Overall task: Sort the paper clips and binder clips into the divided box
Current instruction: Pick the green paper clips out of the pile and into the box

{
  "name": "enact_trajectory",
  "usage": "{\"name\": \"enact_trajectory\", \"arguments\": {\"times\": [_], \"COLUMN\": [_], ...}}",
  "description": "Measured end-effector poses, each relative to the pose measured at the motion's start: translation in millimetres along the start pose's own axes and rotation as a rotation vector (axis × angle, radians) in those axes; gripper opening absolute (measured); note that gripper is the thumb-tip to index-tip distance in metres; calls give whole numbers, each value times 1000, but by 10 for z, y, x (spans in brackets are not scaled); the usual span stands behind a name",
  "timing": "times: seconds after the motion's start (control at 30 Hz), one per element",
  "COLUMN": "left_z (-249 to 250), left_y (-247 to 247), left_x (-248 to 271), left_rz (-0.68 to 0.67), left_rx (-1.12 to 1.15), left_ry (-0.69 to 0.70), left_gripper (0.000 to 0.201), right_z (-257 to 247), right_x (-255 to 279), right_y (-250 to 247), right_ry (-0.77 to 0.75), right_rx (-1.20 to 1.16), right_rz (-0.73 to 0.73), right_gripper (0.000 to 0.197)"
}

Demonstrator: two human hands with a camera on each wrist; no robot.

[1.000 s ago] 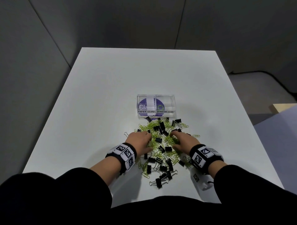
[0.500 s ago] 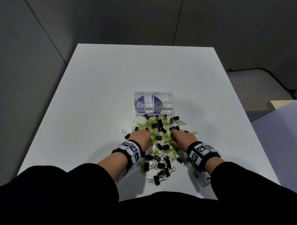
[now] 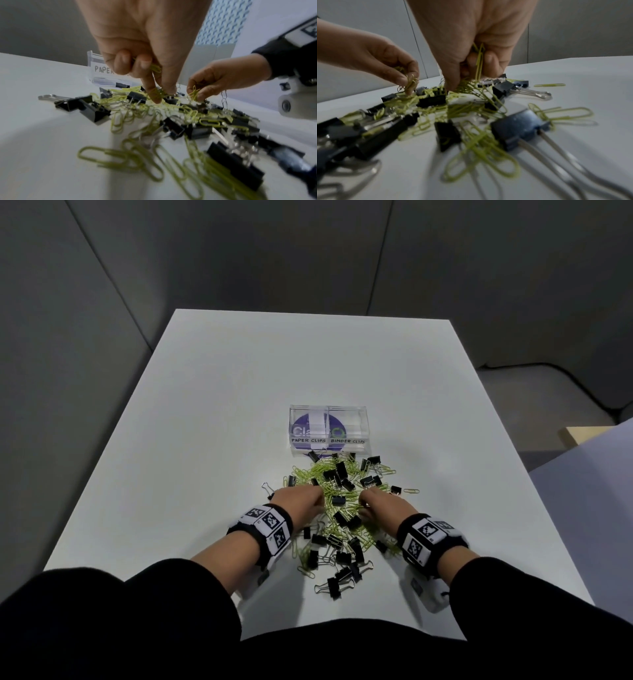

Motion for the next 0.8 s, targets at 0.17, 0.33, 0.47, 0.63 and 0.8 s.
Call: {"name": "enact_trajectory", "arguments": {"times": [0.17,0.33,0.47,0.63,0.8], "left_z": [-122,-258,-375,-565,-705], "left_y": [-213,-549,-866,-1125,-1187], "left_x": [29,-63,-195,-445,-663], "left_rz": [32,72,166,189,196], "left_rx": [118,216,207,163,197], "left_ry": [-5,-52,-64,-143,-224], "left_gripper": [24,18,19,23,21], "right_z": [-86,-298,-488,-630,-710], "right_x": [-40,-196,-506,-1076,-1524], "right_y": [-210,-578,-857,-852,-766], "right_ry": [-27,-20,-37,37,117], "right_rx": [-90,-253,-339,-375,-455], "right_rz": [48,95,183,235,262], "right_gripper": [23,16,22,17,18]}}
Point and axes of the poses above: each hand's wrist, its own x-axis away from the middle knuckle, its own y-axis out of the palm, z = x × y, the point moved 1 cm from there along -x, towards the middle knuckle, and after that the axes turned 8 degrees about z, right-handed, at the moved point
